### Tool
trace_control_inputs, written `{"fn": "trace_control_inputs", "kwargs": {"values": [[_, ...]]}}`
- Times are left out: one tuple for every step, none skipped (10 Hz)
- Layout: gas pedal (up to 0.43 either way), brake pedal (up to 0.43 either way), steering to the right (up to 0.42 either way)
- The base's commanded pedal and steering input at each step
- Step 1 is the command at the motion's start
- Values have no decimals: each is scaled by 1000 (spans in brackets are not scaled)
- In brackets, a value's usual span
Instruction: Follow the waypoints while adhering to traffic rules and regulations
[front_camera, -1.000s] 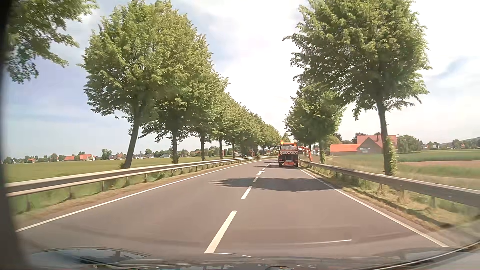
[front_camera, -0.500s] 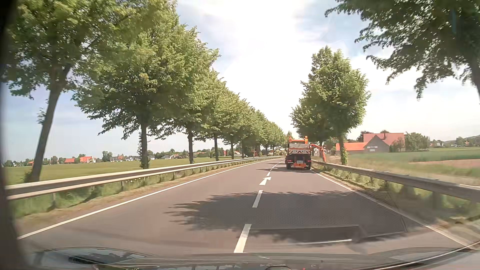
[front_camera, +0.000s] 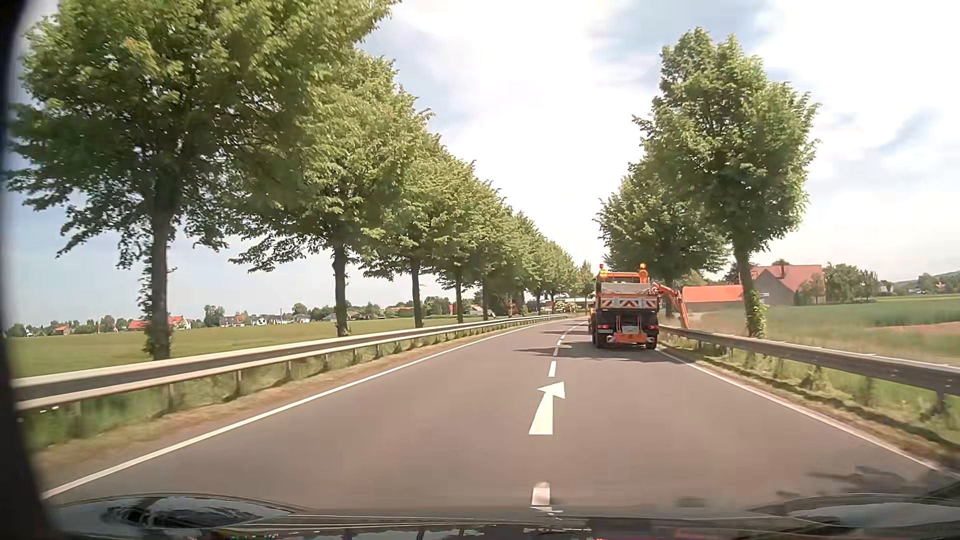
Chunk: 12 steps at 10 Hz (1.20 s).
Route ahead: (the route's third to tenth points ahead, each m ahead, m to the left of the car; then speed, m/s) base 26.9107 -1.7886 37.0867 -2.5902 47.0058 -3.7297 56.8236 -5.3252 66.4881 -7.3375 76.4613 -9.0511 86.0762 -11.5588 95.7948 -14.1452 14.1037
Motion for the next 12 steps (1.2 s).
{"fn": "trace_control_inputs", "kwargs": {"values": [[79,0,0],[98,0,0],[130,0,2],[130,0,3],[130,0,6],[130,0,10],[130,0,13],[130,0,13],[130,0,15],[130,0,16],[130,0,16],[130,0,18]]}}
